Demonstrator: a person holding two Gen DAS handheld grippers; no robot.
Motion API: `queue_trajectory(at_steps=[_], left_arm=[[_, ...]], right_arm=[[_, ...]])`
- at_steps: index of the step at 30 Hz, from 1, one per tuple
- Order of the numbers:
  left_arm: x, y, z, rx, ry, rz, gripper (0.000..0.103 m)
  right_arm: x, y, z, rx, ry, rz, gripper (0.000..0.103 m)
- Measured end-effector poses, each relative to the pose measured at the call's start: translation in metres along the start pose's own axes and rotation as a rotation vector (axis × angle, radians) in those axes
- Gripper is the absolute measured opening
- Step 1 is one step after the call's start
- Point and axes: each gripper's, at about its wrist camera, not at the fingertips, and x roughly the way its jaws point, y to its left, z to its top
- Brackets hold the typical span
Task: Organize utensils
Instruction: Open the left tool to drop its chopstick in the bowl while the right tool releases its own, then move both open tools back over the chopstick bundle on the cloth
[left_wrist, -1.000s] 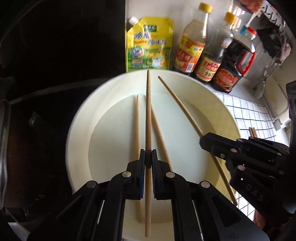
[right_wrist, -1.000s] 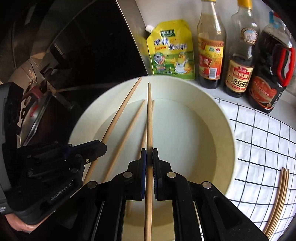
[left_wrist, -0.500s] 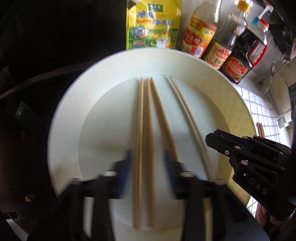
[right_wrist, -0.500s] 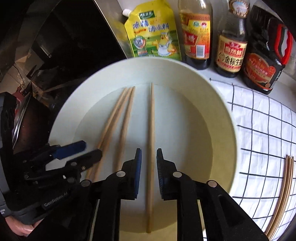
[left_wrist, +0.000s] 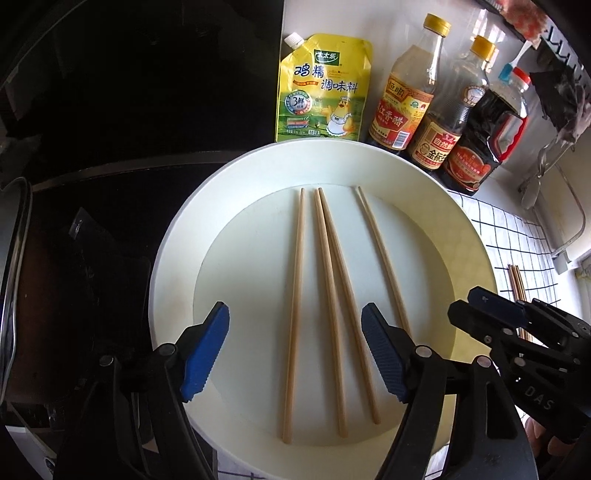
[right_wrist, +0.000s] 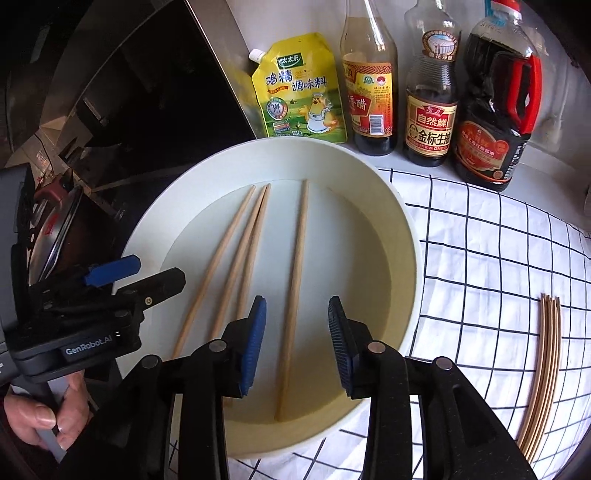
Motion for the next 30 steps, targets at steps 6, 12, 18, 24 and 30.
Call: queue_trajectory(at_steps=[6,12,18,24,30], left_arm=[[-0.012,-0.015,-0.01,0.028,-0.006,0.001,0.073],[-0.026,-0.032,-0.016,0.059,-0.025,0.003,0.075],[-0.04,-0.049,-0.024,0.078,-0.035,0.005,0.076],[-0.047,-0.071,-0.028,0.097,-0.036,0.007,0.076],[-0.051,-0.103,-0.034,0.119,-0.036,-0.01,0.076]], right_arm=[[-0.025,-0.006,-0.013,0.02,-0.05,0.005,0.036],[-0.045,-0.017,-0.028,0.047,-0.082,0.002,0.04],[-0.064,-0.031,-0.042,0.077,-0.105,0.003,0.041],[-0.082,-0.052,-0.054,0.105,-0.119,-0.001,0.042],[-0.104,-0.08,-0.067,0.129,-0.134,-0.023,0.042]])
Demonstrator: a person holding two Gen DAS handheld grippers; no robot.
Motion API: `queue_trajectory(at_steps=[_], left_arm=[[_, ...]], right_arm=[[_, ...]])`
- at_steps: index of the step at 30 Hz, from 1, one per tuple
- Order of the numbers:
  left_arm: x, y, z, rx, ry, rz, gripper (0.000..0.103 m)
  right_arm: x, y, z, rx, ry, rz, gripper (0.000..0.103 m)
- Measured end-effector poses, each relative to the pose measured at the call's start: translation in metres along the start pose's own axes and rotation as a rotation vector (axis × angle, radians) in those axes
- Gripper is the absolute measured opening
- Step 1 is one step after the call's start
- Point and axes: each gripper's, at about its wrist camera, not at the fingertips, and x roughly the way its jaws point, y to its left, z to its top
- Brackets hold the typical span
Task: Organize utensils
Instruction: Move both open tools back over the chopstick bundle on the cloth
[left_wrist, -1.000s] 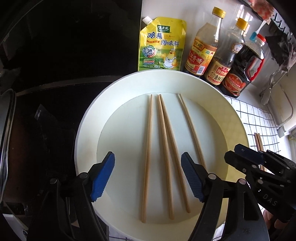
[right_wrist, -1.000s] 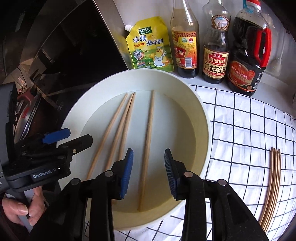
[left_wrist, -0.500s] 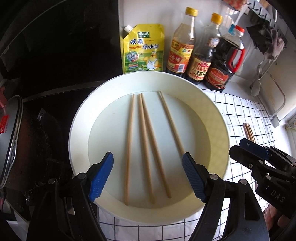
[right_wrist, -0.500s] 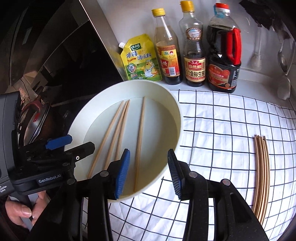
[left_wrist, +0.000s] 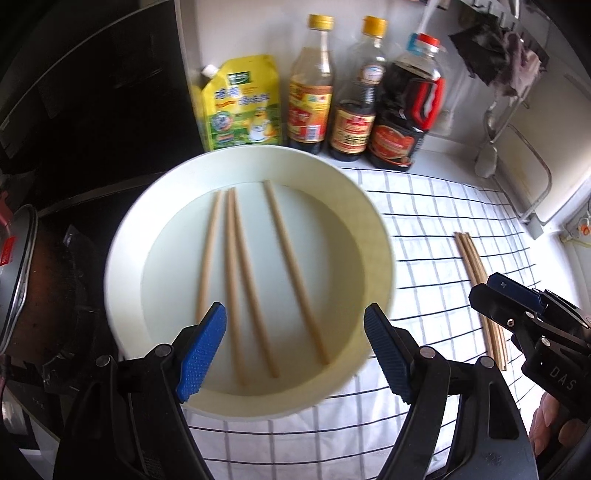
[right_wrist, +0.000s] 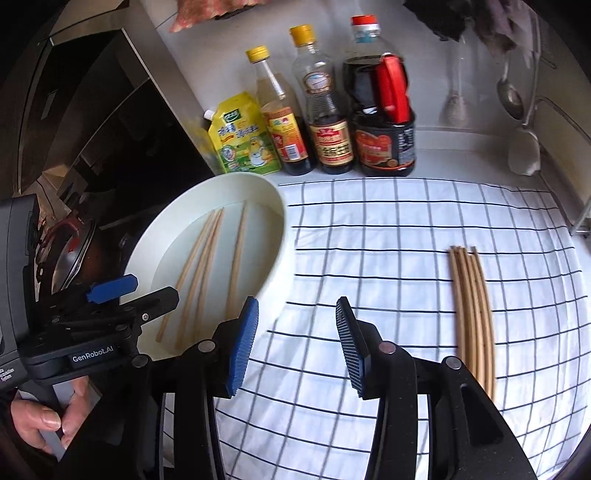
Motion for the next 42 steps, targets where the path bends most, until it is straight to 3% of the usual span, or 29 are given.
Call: queue_trajectory(at_steps=[18,34,42], left_arm=[[0.02,-0.115,-0.011,0.081,0.039,-0.074,0.076],[0.051,-0.167,-0.028,0.097,0.091,-0.084,0.076],[0.068,-0.175,-0.041,0.088,0.128,-0.057,0.076]], right_arm=[[-0.044,-0.111,-0.031,0.098,-0.01,-0.098,0.042],[-0.037,-0.179,-0.061,0.13,0.032,-0.192,0.046],[-0.027,-0.195,-0.071,0.13,0.044,-0.188,0.046]])
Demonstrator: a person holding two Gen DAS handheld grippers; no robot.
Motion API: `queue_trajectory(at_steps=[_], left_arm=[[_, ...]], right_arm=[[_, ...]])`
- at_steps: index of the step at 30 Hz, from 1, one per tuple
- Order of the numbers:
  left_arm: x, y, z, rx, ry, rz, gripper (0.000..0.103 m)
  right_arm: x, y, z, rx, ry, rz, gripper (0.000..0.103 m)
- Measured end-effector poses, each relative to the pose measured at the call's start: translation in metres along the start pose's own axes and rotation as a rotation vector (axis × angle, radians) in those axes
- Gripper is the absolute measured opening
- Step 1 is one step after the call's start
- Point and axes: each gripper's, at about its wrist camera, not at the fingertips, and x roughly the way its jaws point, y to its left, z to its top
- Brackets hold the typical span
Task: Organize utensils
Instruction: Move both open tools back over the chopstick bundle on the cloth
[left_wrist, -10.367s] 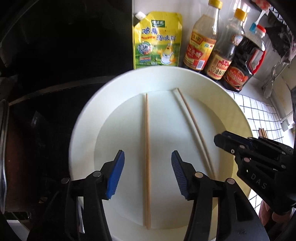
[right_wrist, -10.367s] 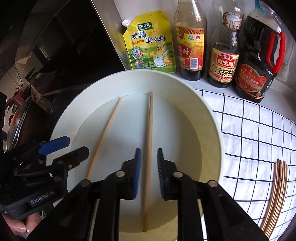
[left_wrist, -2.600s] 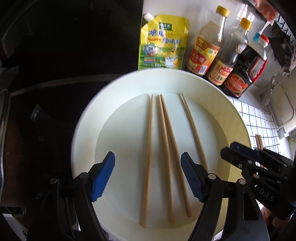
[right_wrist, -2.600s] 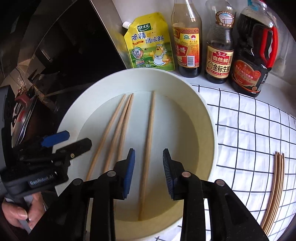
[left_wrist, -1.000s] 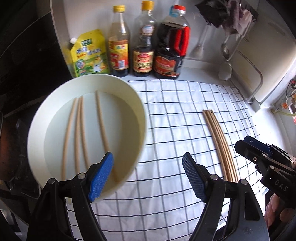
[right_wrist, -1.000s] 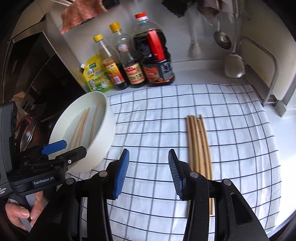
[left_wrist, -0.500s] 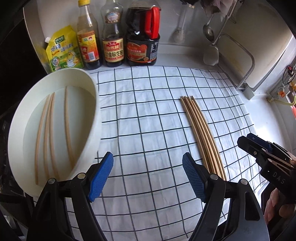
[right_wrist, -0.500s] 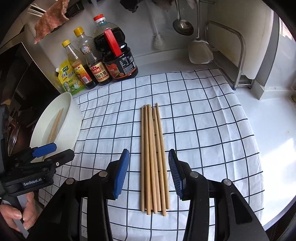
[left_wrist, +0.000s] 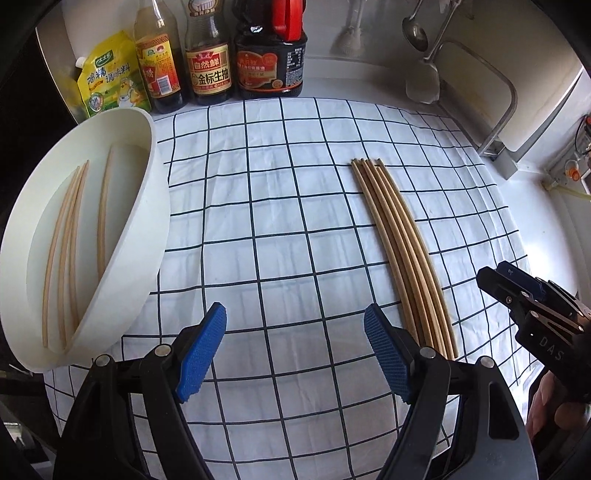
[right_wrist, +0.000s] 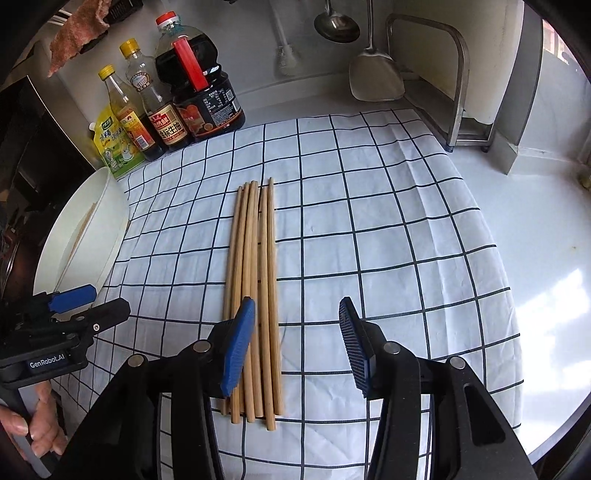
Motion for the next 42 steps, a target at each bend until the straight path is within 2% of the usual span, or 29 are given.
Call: queue_trajectory(at_steps=[8,11,42], left_arm=[[0.015,-0.009,-0.003,-0.006,0.014,0.017,0.076],[0.02,-0.01,-0.003,-0.015,0.016,0.023,0.076],[0.036,-0.035,0.004,-0.015,0.007,-0.019,0.078]], right_arm=[[0.021,-0.003,-0.008,-0.024,0.039,0.017,0.046],[0.027,0.0,-0.009,-0.036,0.036,0.023,0.055],[0.056,0.009,-0.002,-0.177,0.037,-0.106,0.056]])
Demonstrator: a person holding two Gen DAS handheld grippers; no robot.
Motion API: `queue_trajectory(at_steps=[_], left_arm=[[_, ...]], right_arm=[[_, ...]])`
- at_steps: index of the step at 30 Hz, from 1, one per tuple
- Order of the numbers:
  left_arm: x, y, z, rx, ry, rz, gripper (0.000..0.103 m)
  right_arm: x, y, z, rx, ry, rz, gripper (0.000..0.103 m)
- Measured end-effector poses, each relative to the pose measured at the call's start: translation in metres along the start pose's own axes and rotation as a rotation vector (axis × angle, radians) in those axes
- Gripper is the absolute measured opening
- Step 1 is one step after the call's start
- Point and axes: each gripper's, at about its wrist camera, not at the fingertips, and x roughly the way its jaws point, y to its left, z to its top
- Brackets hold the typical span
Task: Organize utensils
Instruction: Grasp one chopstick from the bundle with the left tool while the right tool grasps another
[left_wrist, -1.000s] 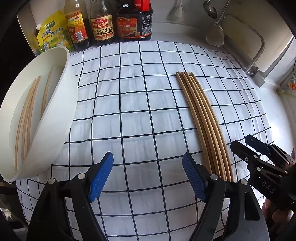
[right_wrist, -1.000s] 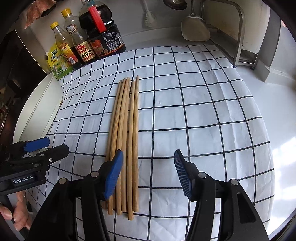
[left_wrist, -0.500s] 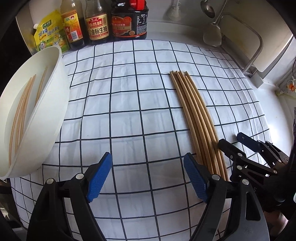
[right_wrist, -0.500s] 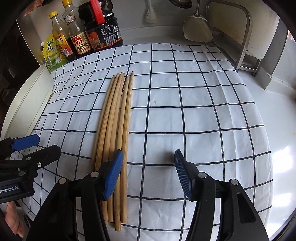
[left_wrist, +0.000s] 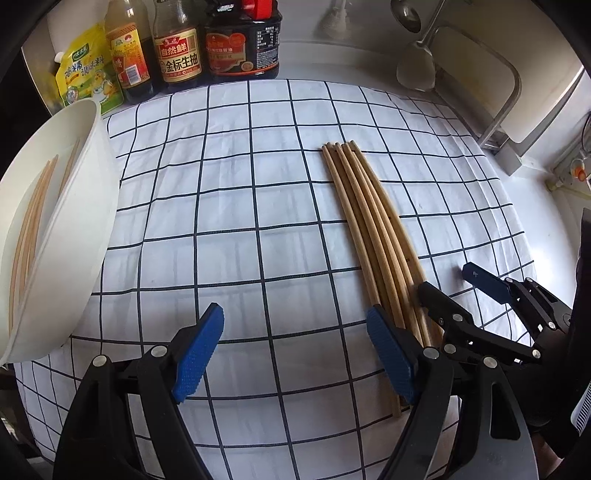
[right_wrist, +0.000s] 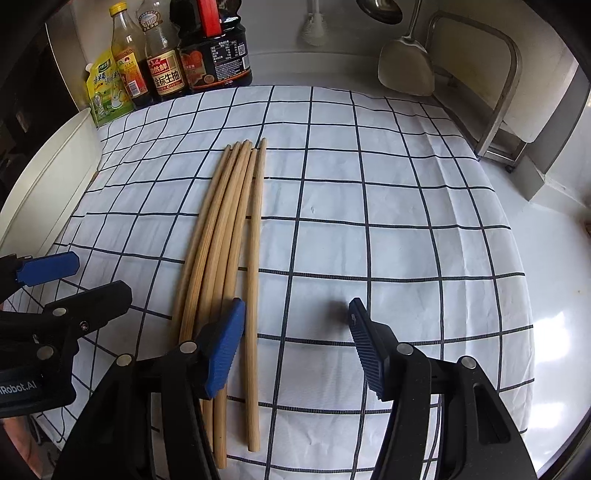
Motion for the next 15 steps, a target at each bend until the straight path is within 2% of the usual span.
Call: queue_trajectory(at_steps=[15], left_arm=[[0.019,-0.017,-0.002,0.023,0.005,0.02,0.078]], right_arm=[[-0.005,-0.033,-0.008,0.044,-0.01,-0.048,0.056]])
